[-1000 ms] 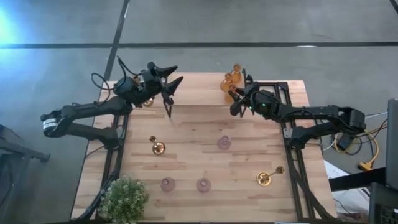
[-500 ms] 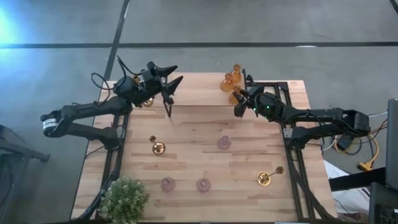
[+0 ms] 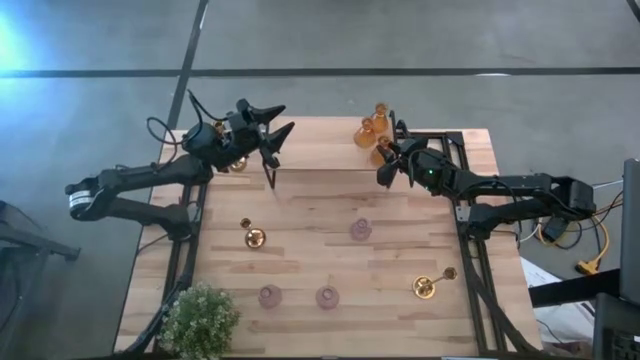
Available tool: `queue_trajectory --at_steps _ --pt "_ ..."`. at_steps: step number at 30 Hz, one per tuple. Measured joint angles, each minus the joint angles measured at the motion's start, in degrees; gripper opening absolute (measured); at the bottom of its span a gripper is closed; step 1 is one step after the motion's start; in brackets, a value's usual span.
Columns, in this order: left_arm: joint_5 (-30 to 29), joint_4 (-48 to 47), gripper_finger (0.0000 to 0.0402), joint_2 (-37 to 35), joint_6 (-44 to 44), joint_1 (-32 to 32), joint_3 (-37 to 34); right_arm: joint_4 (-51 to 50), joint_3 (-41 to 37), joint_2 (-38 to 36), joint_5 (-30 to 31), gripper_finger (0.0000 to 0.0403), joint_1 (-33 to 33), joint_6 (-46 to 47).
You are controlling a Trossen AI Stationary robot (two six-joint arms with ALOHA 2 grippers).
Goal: Pick & Place candle stick holders
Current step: Align the yellow glass candle holder with the other yellow glass candle holder on the shelf
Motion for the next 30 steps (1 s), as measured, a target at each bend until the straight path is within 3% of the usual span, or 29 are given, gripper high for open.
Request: queue_trajectory --at_steps 18,25,30 --pt "0.2 0.0 0.0257 0.0 -0.8 0.0 -0.3 -0.1 0.0 0.0 -0.5 0.0101 -1.0 -0.9" --pt "0.2 0.0 0.0257 0.0 -0.9 0.0 -0.3 -0.5 -0.1 0.1 -0.7 0.0143 -1.0 -0.8" --pt "0.1 0.0 0.0257 0.0 -1.0 0.0 -0.3 -0.8 -0.1 0.1 -0.9 0.0142 -1.0 -1.3"
